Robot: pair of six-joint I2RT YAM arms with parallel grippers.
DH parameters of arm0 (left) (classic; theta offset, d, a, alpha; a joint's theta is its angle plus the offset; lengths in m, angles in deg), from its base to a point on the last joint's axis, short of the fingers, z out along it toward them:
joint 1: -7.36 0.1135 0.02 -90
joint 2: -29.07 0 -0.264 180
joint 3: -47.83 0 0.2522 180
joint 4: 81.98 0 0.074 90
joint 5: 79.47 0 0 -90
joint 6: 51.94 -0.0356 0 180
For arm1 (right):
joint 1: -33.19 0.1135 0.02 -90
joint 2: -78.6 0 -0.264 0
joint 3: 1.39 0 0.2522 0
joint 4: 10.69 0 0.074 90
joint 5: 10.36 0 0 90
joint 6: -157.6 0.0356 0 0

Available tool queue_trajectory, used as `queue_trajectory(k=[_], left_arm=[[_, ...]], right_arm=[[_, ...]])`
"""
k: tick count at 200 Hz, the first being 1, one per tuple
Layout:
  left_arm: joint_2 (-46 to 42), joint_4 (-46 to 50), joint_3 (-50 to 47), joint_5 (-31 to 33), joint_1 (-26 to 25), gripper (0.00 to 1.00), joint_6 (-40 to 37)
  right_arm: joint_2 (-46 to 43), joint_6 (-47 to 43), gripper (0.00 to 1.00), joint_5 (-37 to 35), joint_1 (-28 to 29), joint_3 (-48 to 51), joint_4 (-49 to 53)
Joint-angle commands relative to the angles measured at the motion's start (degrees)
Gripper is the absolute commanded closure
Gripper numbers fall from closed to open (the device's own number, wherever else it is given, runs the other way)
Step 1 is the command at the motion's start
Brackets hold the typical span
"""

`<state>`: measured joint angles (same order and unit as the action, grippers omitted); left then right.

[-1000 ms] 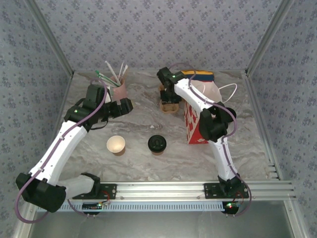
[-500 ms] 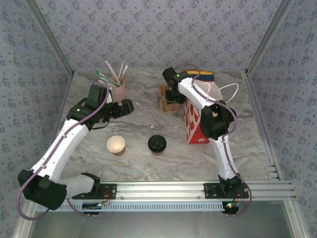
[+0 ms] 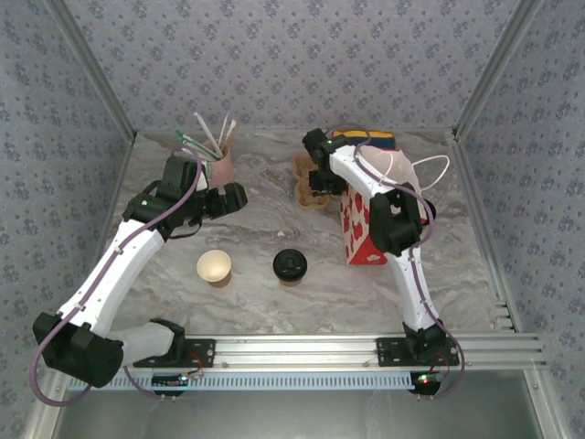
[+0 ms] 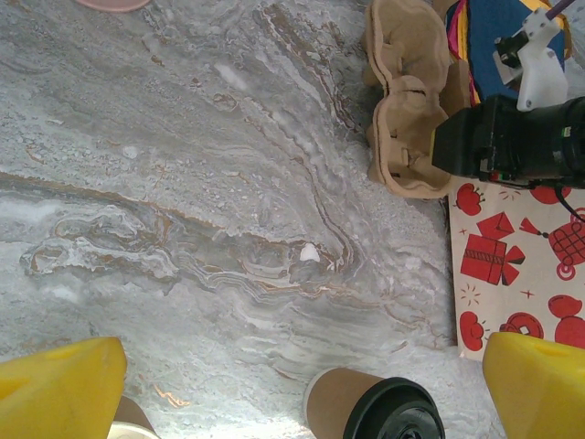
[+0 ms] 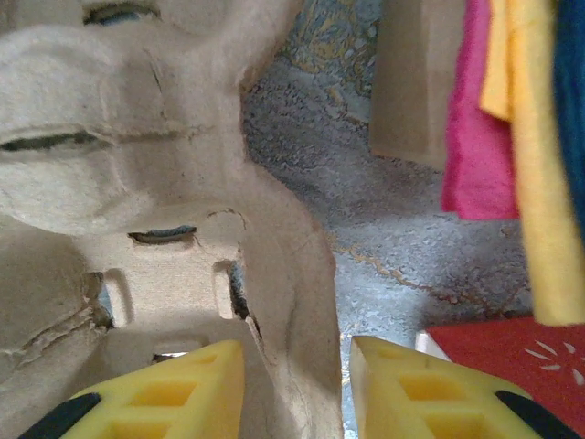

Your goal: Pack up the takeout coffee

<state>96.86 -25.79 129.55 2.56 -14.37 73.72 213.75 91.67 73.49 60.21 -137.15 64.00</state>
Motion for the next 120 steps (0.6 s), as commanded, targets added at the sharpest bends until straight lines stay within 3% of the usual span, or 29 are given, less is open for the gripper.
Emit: queue_trajectory(k=[1, 120], left_arm=[[-0.6, 0.1, 0.3, -0.7, 0.1, 0.00, 0.4], [2.0, -0.2, 1.0, 0.4, 0.1, 0.00, -2.0]], right_arm=[[0.8, -1.6, 0.66, 2.0, 0.0, 0.2, -0.8], [6.4, -0.1, 0.71, 5.9, 8.3, -10.3, 1.4]])
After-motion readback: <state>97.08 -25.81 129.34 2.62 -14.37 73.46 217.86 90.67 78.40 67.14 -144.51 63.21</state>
